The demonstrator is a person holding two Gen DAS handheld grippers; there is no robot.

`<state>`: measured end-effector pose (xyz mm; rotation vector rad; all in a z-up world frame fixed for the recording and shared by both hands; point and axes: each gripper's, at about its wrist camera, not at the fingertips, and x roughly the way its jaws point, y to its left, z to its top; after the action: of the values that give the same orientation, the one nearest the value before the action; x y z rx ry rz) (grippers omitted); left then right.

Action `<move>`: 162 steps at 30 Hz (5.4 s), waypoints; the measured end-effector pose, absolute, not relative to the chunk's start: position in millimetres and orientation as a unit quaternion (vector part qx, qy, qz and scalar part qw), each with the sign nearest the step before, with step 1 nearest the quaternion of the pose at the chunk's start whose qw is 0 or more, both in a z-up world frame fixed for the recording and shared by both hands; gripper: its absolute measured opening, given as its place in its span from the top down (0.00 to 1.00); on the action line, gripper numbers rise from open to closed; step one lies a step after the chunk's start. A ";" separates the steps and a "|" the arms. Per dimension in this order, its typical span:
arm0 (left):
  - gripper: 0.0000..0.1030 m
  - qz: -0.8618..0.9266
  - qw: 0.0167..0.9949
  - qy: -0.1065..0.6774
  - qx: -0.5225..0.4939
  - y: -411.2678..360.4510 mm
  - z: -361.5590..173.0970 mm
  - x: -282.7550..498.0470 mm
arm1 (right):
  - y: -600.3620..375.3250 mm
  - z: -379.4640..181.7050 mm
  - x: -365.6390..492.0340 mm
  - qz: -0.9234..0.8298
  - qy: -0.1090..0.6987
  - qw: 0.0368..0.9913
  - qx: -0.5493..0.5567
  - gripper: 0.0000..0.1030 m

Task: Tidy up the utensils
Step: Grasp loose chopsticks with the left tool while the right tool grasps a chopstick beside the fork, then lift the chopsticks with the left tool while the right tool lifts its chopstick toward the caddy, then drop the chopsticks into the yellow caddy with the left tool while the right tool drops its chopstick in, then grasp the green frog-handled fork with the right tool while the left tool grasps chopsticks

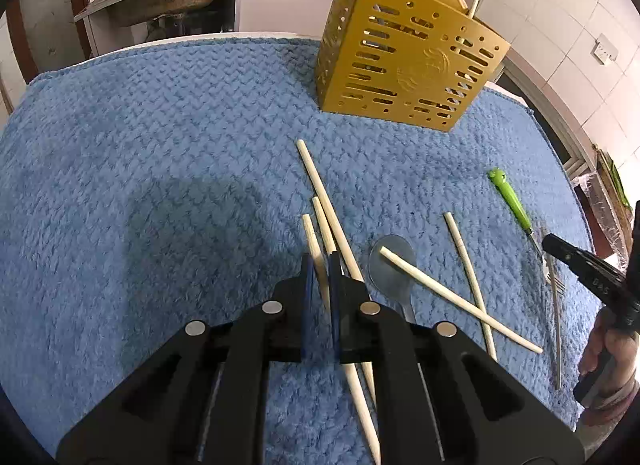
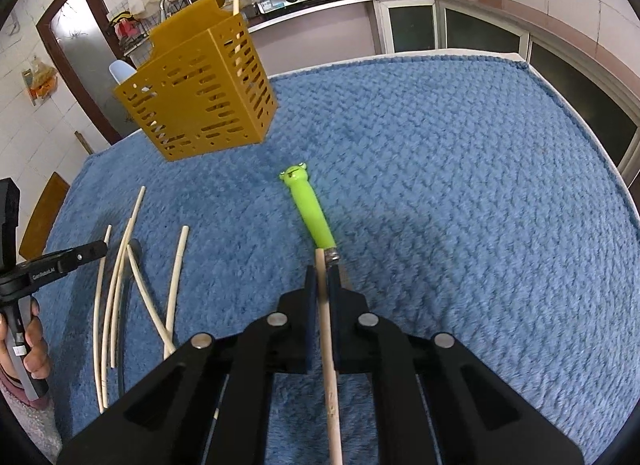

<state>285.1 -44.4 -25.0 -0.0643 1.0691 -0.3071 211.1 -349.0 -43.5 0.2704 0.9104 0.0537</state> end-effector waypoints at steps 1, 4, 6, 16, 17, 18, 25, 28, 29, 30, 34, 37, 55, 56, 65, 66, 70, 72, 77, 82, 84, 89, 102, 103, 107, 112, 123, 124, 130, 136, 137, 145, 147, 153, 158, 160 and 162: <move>0.94 -0.146 0.850 0.505 -0.031 -43.6 -23.3 284.1 | -347.6 -44.0 211.5 0.026 0.439 0.889 0.130 0.94; 0.94 -0.147 0.853 0.499 -0.033 -39.4 -16.9 280.4 | -345.5 -41.4 210.7 0.027 0.434 0.891 0.130 0.94; 0.94 -0.148 0.857 0.492 -0.035 -37.6 -10.8 277.7 | -344.6 -36.4 209.2 0.027 0.427 0.894 0.129 0.94; 0.95 -0.147 0.889 0.434 -0.025 -39.1 35.9 259.2 | -335.0 20.0 191.9 0.030 0.358 0.927 0.107 0.94; 0.95 -0.149 0.893 0.424 -0.022 -39.9 42.6 255.5 | -332.8 27.4 189.2 0.029 0.348 0.931 0.102 0.94; 0.95 -0.151 0.898 0.414 -0.019 -40.9 49.3 252.0 | -330.9 33.8 187.0 0.029 0.339 0.935 0.098 0.94; 0.96 -0.159 0.923 0.350 0.005 -47.2 90.2 224.5 | -325.2 65.2 176.5 0.027 0.296 0.951 0.090 0.95; 0.96 -0.158 0.929 0.334 0.010 -47.5 100.5 216.0 | -321.7 75.9 171.3 0.025 0.280 0.956 0.080 0.95; 0.96 -0.158 0.930 0.331 0.009 -47.2 102.8 214.4 | -320.7 79.0 169.6 0.024 0.276 0.958 0.078 0.95; 0.96 -0.159 0.931 0.329 0.009 -46.8 104.7 213.1 | -319.6 81.3 168.7 0.024 0.273 0.959 0.076 0.95; 0.96 -0.155 0.933 0.325 0.013 -44.8 106.8 210.9 | -316.6 87.8 165.5 0.024 0.265 0.961 0.068 0.95; 0.96 -0.154 0.933 0.326 0.010 -43.5 106.8 211.7 | -317.0 89.4 164.1 0.024 0.263 0.962 0.069 0.95; 0.96 -0.153 0.942 0.299 -0.003 -38.4 127.1 211.5 | -313.8 113.1 162.2 0.016 0.229 0.972 0.060 0.95; 0.96 -0.154 0.942 0.297 -0.003 -38.8 129.3 212.3 | -313.3 115.7 162.5 0.016 0.226 0.972 0.059 0.95; 0.96 -0.158 0.947 0.280 -0.012 -44.1 146.2 227.6 | -305.5 137.2 173.4 0.013 0.208 0.977 0.044 0.95; 0.96 -0.159 0.947 0.279 -0.012 -46.1 148.4 230.1 | -305.1 139.8 176.0 0.013 0.207 0.977 0.044 0.95; 0.96 -0.162 0.948 0.274 -0.005 -53.7 157.5 240.4 | -301.8 150.2 189.0 0.012 0.202 0.979 0.040 0.95; 0.96 -0.163 0.949 0.270 -0.003 -58.4 163.6 248.0 | -300.3 156.0 197.1 0.011 0.199 0.979 0.039 0.95; 0.96 -0.164 0.952 0.259 0.002 -70.1 182.1 273.0 | -300.2 175.6 223.0 0.012 0.187 0.982 0.038 0.95; 0.96 -0.168 0.957 0.237 0.001 -80.3 213.5 301.3 | -299.5 211.1 251.0 0.014 0.161 0.986 0.040 0.95; 0.96 -0.170 0.960 0.224 0.002 -85.1 226.4 311.3 | -298.1 224.0 263.2 0.015 0.153 0.987 0.039 0.95; 0.96 -0.169 0.963 0.212 -0.003 -95.2 247.7 345.5 | -296.4 245.8 291.0 0.019 0.135 0.989 0.050 0.95; 0.96 -0.161 0.957 0.241 0.008 -105.7 172.1 401.3 | -284.1 185.0 352.8 0.031 0.146 0.988 0.048 0.95; 0.96 -0.160 0.957 0.242 0.010 -105.9 165.4 401.0 | -283.6 173.3 355.9 0.034 0.153 0.987 0.045 0.95; 0.96 -0.153 0.956 0.251 0.005 -103.8 136.7 404.2 | -286.4 143.1 358.1 0.033 0.165 0.985 0.044 0.95; 0.96 -0.141 0.957 0.255 0.001 -99.1 113.1 405.9 | -288.4 120.7 356.5 0.036 0.178 0.982 0.044 0.95; 0.96 -0.141 0.954 0.265 0.000 -96.8 94.0 387.1 | -290.5 107.8 335.1 0.039 0.185 0.981 0.048 0.93; 0.92 -0.142 0.954 0.263 -0.001 -95.1 98.3 382.2 | -291.9 110.7 332.3 0.037 0.186 0.981 0.050 0.90; 0.23 -0.126 0.965 0.231 -0.007 -79.3 125.4 343.4 | -302.6 130.0 305.3 0.019 0.182 0.981 0.061 0.42; 0.05 -0.114 0.964 0.239 0.001 -60.7 127.8 305.7 | -310.6 126.0 273.0 0.001 0.197 0.979 0.052 0.35; 0.05 -0.111 0.965 0.239 0.000 -57.2 125.9 299.8 | -311.6 123.6 268.1 -0.001 0.199 0.979 0.051 0.32; 0.05 -0.102 0.951 0.293 -0.011 -38.4 88.2 278.0 | -325.7 81.6 237.6 -0.002 0.247 0.968 0.052 0.31; 0.05 -0.100 0.946 0.307 -0.011 -36.3 75.3 276.0 | -327.4 68.8 233.8 -0.004 0.258 0.965 0.051 0.31; 0.05 -0.092 0.934 0.345 -0.006 -36.8 38.9 274.2 | -328.3 31.9 231.4 -0.006 0.292 0.955 0.048 0.31; 0.05 -0.090 0.922 0.378 -0.009 -38.0 13.3 276.7 | -327.8 1.9 234.0 -0.007 0.319 0.947 0.042 0.31; 0.05 -0.087 0.916 0.392 -0.006 -39.7 2.2 279.0 | -329.4 -6.2 235.7 -0.008 0.325 0.945 0.045 0.31; 0.05 -0.085 0.910 0.406 -0.002 -42.0 -6.7 283.7 | -331.3 -11.1 236.9 -0.009 0.331 0.942 0.048 0.31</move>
<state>283.7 -42.0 -6.7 -0.0048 0.8373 -0.1749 236.9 -331.3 -11.1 0.0987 0.6742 -0.0189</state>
